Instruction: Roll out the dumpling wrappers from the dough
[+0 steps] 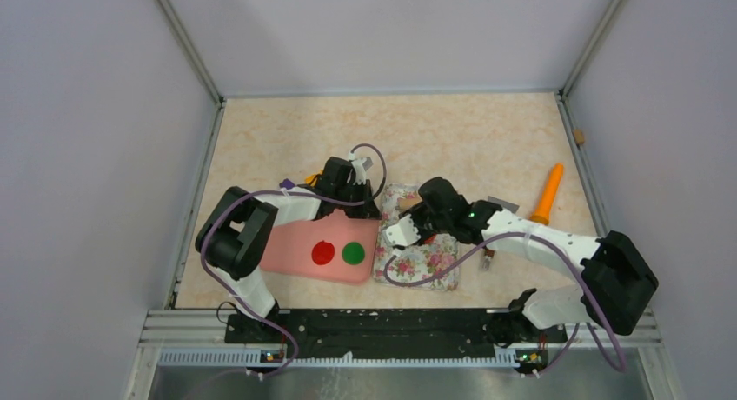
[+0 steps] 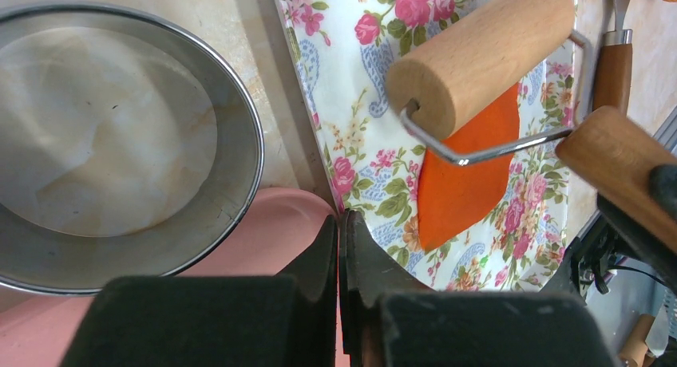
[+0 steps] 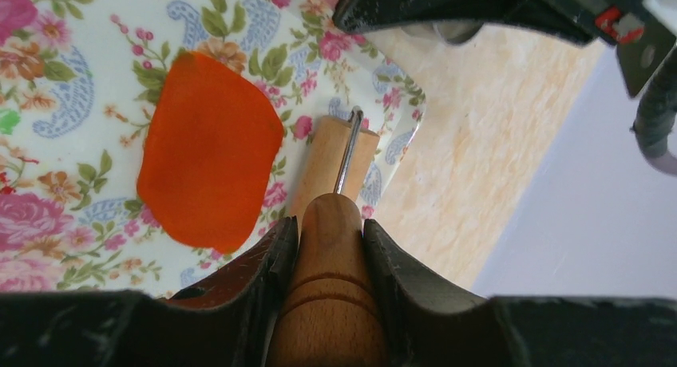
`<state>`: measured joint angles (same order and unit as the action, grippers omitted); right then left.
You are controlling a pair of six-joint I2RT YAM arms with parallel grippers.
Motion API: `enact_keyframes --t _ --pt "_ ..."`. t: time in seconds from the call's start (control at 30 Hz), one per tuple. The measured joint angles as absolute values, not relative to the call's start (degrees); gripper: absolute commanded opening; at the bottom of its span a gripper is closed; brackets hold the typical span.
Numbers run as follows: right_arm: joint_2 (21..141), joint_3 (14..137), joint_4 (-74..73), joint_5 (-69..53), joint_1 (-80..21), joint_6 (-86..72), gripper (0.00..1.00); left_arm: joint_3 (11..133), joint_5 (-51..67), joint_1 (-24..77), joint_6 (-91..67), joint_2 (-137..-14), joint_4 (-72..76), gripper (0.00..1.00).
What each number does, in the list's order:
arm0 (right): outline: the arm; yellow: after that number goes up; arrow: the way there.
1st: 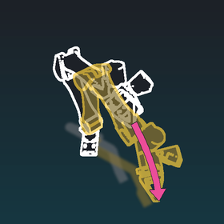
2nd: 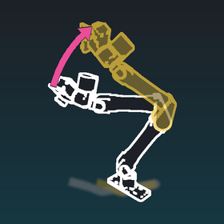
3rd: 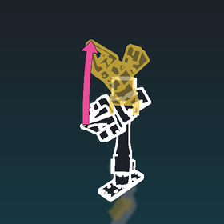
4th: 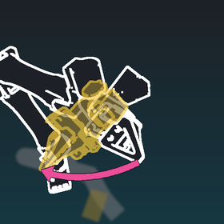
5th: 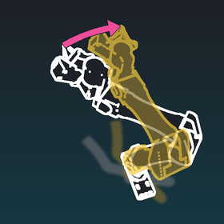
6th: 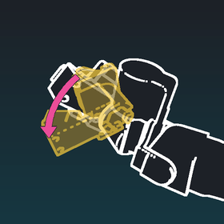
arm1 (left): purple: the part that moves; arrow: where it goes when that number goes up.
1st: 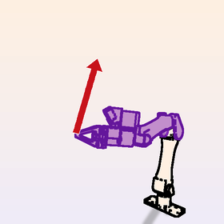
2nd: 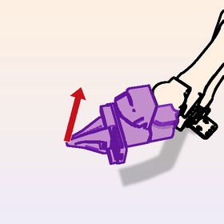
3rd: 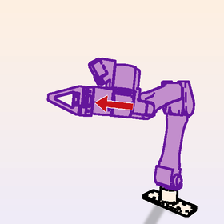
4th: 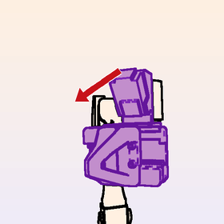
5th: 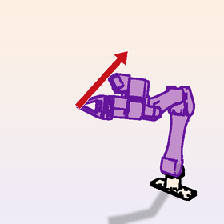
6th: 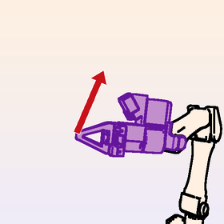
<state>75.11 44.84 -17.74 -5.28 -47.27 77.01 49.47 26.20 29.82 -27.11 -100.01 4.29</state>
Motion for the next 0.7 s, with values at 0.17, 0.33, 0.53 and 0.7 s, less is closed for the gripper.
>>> enact_keyframes --t 0.17,0.33,0.53,0.7 --pt "76.31 52.31 -25.67 -1.37 -46.81 72.20 0.00 49.47 26.17 29.82 -27.11 -100.01 4.29 0.00" --pt "75.44 59.86 -30.94 -1.41 -46.70 69.67 0.00 49.47 26.17 29.82 -27.11 -100.01 4.36 0.00" --pt "70.57 59.44 -34.94 -5.21 -46.76 68.14 0.00 49.45 26.15 29.82 -27.11 -100.01 4.45 0.00" --pt "69.84 55.16 -36.77 -8.75 -47.22 68.23 0.00 49.12 26.13 29.82 -27.09 -99.88 4.86 0.00"
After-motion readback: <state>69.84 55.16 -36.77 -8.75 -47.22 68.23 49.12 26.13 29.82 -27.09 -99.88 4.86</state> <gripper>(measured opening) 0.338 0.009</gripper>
